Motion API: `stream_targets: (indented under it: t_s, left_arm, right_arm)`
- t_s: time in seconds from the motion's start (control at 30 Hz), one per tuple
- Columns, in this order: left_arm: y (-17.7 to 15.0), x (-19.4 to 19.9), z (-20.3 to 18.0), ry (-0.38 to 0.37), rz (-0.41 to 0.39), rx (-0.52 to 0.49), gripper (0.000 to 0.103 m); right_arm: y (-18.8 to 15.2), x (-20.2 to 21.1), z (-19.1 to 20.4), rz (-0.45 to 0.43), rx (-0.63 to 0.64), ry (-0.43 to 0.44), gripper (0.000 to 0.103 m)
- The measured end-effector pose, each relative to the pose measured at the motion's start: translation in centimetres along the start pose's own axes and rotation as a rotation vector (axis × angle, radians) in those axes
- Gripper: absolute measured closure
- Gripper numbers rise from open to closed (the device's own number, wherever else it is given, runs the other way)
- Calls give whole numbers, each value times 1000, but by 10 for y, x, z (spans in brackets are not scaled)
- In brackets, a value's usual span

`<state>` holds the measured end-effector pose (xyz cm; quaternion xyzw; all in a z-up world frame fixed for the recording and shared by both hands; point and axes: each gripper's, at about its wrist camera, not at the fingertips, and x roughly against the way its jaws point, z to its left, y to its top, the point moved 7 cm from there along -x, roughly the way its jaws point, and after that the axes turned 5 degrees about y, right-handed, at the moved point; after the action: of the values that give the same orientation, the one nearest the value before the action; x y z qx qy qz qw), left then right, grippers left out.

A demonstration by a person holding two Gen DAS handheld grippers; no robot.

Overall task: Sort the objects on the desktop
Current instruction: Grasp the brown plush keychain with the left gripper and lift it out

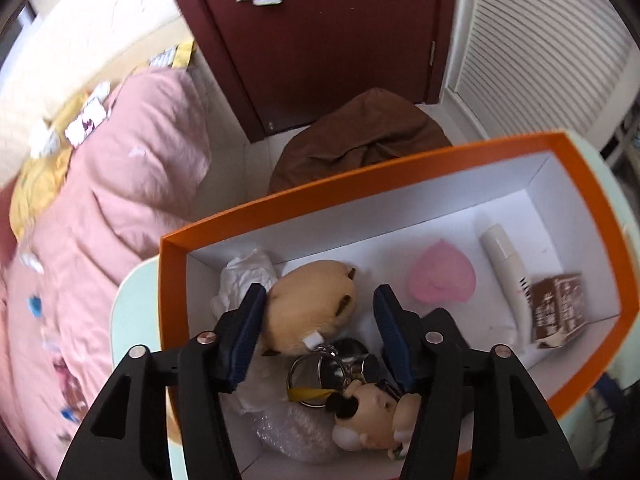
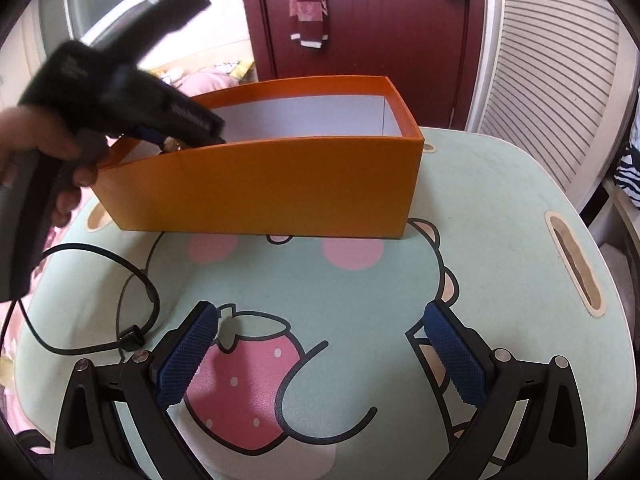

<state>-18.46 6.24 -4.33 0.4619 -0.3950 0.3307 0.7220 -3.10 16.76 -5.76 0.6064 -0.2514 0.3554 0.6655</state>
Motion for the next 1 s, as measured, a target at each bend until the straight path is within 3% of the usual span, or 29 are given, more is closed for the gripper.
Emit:
stream_targets:
  t_s: [0.03,0.07,0.17,0.27,0.37,0.57,0.7,0.77,0.83,0.9,1.0]
  left_arm:
    - [-1,1,1,13,-11,-10,60]
    - [-1,3,4,5,-23,-6,64]
    - [-2,14,17,-84,-75,47,64]
    - [1,38,30,-89,-169,88,64]
    - [-2,71,44,-167,-240,152,64]
    - [-33,125,66,-280,-330,234,64]
    - [-69,131,72,-295,-325,283,64]
    - [-91,125,63,-303,-290,289,64]
    - [-105,115,56,-313,-252,295,64]
    - [-116,101,48,-321,-220,305,64]
    - [-130,84,42,-319,-186,343,64]
  right_arm:
    - [0,0,0,-1,-1,1,0]
    - [-1,-1,0,-2,-2,3,0]
    - [-5,0,-2,-8,-5,10,0]
    - [-2,-1,-1,-8,-6,16,0]
    - [-1,-1,2,-5,5,41,0]
    - [13,20,14,-35,104,83,0]
    - [30,39,22,-51,145,139,5]
    - [50,50,24,-55,135,189,14]
    - [78,52,25,-54,132,209,16]
    - [106,46,33,-48,151,203,17]
    - [143,15,43,35,226,164,30]
